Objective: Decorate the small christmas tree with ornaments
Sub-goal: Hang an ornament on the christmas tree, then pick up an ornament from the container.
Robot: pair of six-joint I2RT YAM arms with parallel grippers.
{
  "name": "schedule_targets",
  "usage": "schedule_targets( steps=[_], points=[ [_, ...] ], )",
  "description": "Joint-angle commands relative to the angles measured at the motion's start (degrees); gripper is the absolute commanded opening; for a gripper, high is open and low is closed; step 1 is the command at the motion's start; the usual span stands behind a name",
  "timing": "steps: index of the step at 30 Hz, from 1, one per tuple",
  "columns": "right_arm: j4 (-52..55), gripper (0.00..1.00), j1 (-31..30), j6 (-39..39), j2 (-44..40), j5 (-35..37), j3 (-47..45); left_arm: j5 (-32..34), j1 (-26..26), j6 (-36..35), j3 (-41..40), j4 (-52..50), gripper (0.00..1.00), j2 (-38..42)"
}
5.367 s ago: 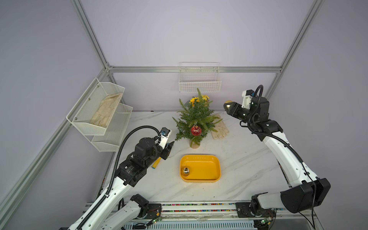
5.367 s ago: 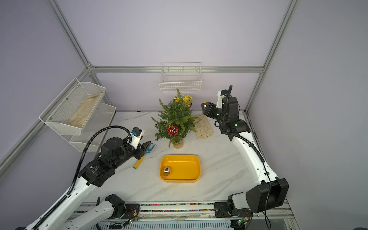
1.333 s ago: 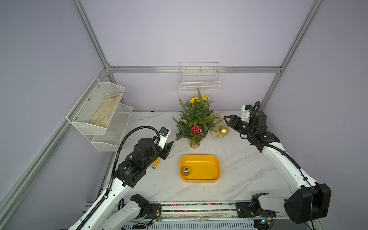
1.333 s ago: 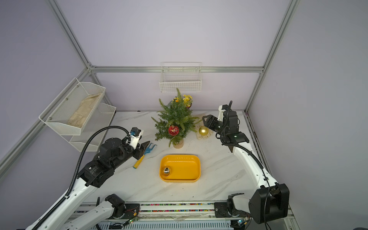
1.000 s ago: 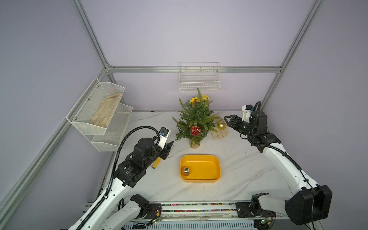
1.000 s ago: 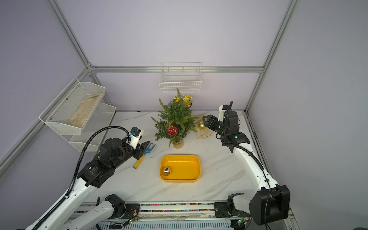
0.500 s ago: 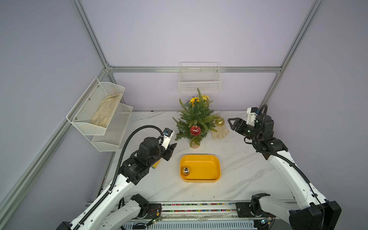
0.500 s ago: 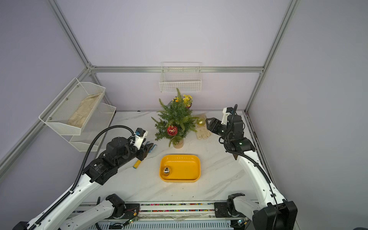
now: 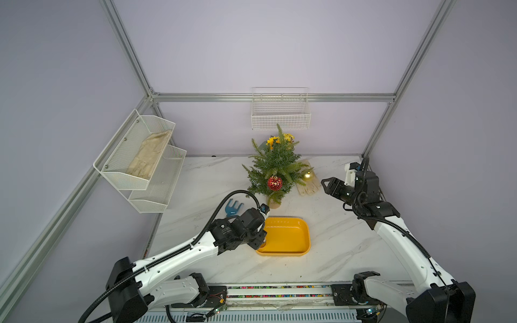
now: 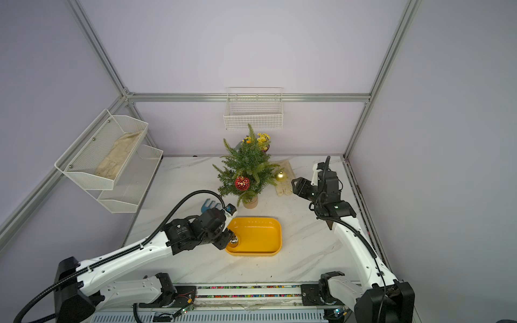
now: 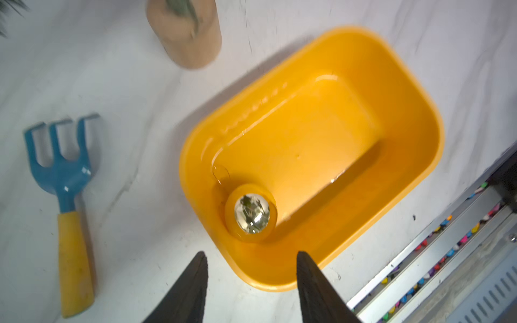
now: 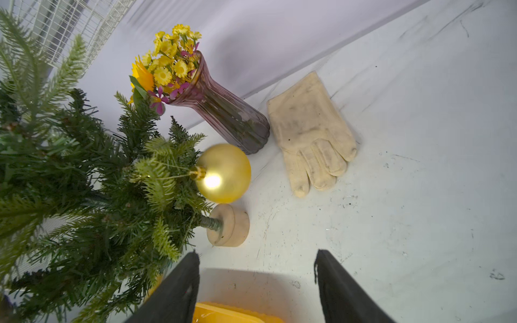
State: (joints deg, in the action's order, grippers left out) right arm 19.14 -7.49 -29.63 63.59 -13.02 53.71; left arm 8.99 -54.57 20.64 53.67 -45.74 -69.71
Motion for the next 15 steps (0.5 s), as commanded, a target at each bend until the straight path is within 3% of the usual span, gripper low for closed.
schedule_targets(
  steps=[1, 6, 15],
  points=[
    [-1.71, 0.68, 0.66, 2.15, -0.01, -0.93, -0.97, 2.76, -2.41, 8.35, 10.22, -9.33, 0.54, -6.57],
    [-3.1, 0.68, 1.38, 2.79, -0.04, -2.48, -2.32, 4.06, -4.23, 11.32, 19.72, -20.07, 0.59, -18.95],
    [-4.72, 0.68, 3.53, 3.85, 0.74, -6.04, -3.35, 3.59, -4.37, 8.54, 30.77, -27.48, 0.61, -30.6]
  ],
)
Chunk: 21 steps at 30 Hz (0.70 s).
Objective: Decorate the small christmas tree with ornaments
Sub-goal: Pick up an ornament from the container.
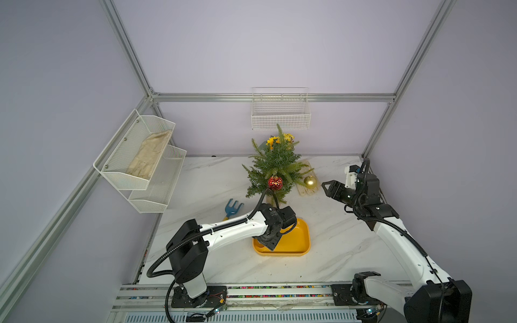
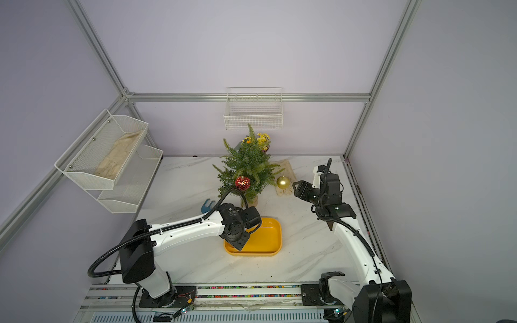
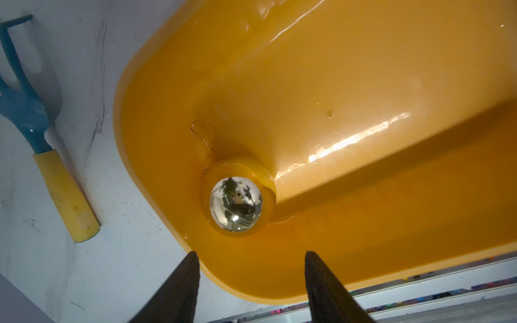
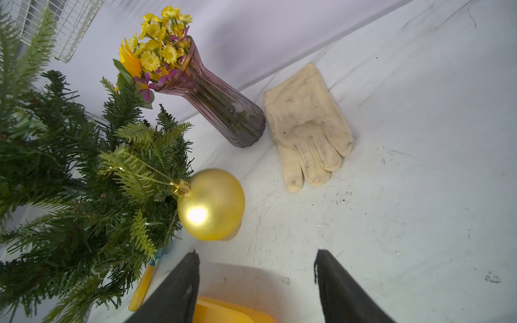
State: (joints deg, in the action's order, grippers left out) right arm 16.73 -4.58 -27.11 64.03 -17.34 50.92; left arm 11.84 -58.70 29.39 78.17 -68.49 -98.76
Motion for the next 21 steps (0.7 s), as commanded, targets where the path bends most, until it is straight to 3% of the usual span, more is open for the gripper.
schedule_targets(
  steps=[1, 8, 21],
  points=[
    [-2.35, 0.68, 0.75, 1.39, 0.32, -1.88, -0.55, 1.35, -0.23, -0.29, 6.77, -5.21, 0.61, -2.25],
    [-2.76, 0.68, 1.17, 1.61, 0.48, -2.43, -0.38, 1.73, 0.67, -2.68, 8.49, -5.27, 0.61, -6.07],
    [-2.76, 0.68, 1.51, 1.7, 0.37, -2.43, -0.64, -2.84, 3.74, -3.31, 2.75, 2.8, 0.58, -6.49]
  ],
)
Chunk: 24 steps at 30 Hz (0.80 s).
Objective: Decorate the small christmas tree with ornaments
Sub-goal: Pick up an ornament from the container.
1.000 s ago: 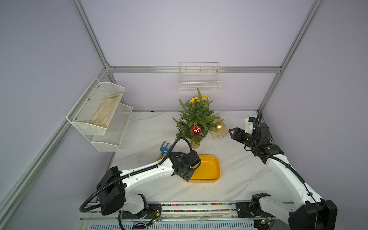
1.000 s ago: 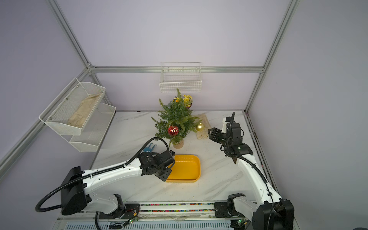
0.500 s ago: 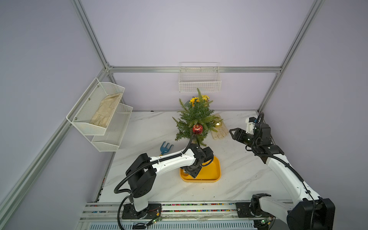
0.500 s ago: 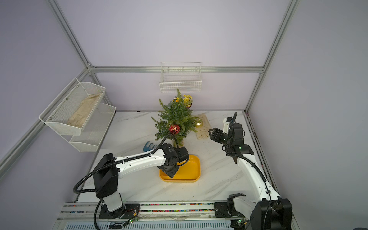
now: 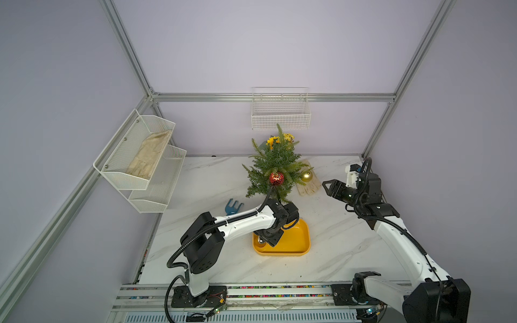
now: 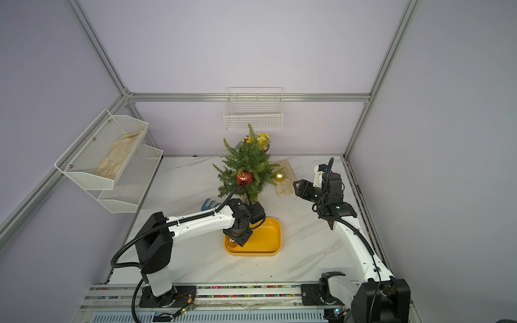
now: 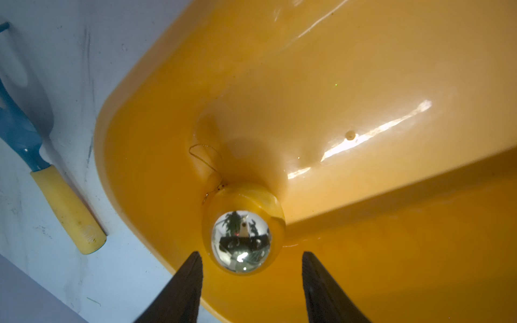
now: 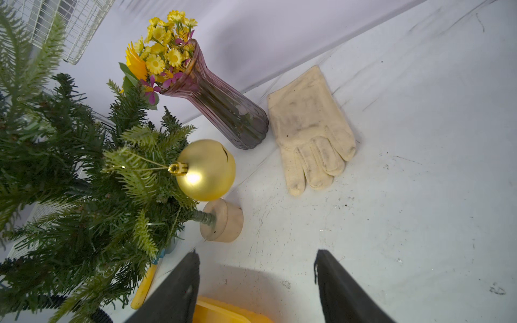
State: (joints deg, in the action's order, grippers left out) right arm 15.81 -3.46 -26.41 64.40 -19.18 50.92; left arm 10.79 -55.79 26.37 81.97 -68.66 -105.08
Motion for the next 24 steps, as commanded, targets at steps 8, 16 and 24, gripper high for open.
schedule_targets(
  steps=[8, 16, 24],
  points=[
    [-1.83, 0.68, 0.5, 1.05, -0.04, -0.68, -0.78, -2.27, 0.86, 1.22, -3.8, 3.24, 0.61, -1.34],
    [-1.84, 0.68, 0.48, 1.05, 0.16, -1.08, -0.57, -0.78, 0.42, 1.75, -3.96, 1.77, 0.61, 0.52],
    [-1.95, 0.68, 0.48, 1.0, 0.31, -1.12, -0.55, -2.19, -0.25, 2.02, -4.02, -1.08, 0.63, 1.1]
  ],
)
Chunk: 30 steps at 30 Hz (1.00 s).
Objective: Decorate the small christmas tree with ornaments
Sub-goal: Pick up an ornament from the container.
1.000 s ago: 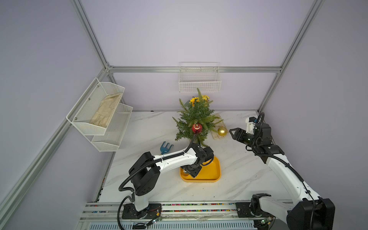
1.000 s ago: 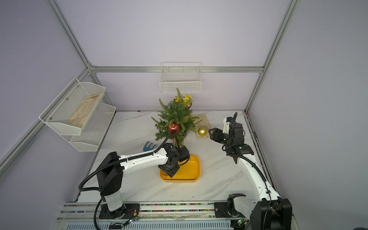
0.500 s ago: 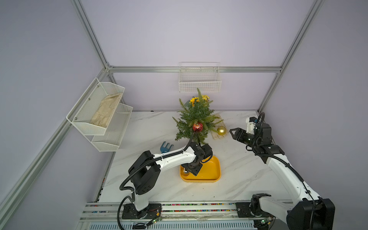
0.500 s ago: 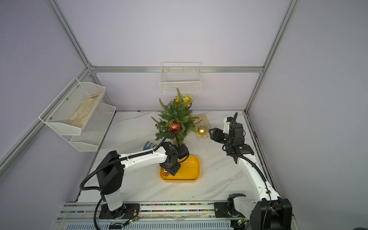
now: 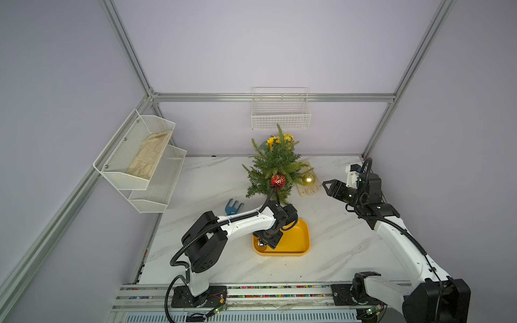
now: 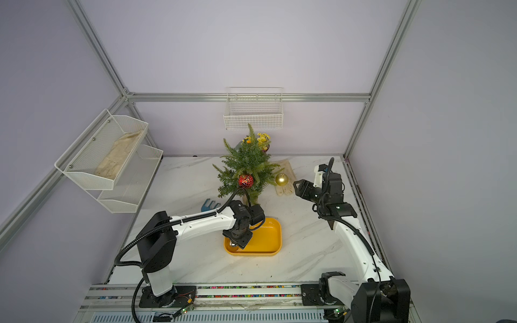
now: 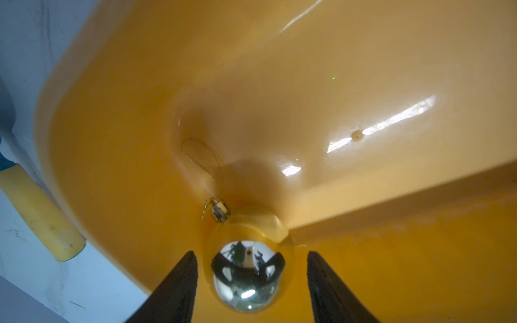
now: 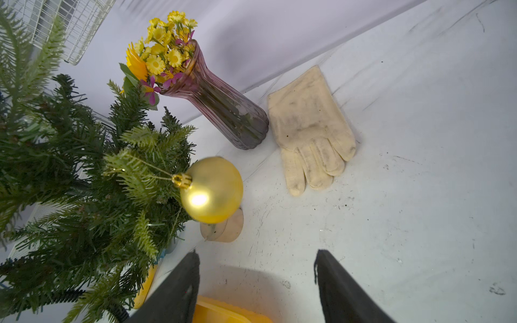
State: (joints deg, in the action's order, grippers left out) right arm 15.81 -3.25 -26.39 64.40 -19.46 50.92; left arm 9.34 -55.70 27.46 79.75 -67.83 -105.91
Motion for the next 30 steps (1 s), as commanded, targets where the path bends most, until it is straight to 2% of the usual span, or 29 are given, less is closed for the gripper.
schedule_targets(
  steps=[1, 5, 18, 26, 30],
  points=[
    [-1.98, 0.68, 0.28, 0.99, 0.37, -0.84, -0.47, -1.29, -0.43, 0.93, -1.66, -1.95, 0.63, 1.82],
    [-1.96, 0.68, 0.35, 0.99, 0.37, -0.84, -0.4, -3.3, -0.46, 1.32, -1.7, -1.95, 0.63, 1.15],
    [-1.89, 0.68, 0.35, 0.86, 0.2, -0.84, -0.29, -1.96, -0.46, 1.54, -3.03, 0.22, 0.62, -2.06],
    [-1.9, 0.68, 0.35, 0.72, 0.12, -1.06, 0.0, -2.31, -0.41, 1.37, -3.88, 1.19, 0.65, -2.59],
    [-1.93, 0.68, 0.35, 0.65, 0.11, -1.19, 0.15, -2.16, -0.41, 1.28, -3.87, 1.27, 0.61, -2.68]
  ],
)
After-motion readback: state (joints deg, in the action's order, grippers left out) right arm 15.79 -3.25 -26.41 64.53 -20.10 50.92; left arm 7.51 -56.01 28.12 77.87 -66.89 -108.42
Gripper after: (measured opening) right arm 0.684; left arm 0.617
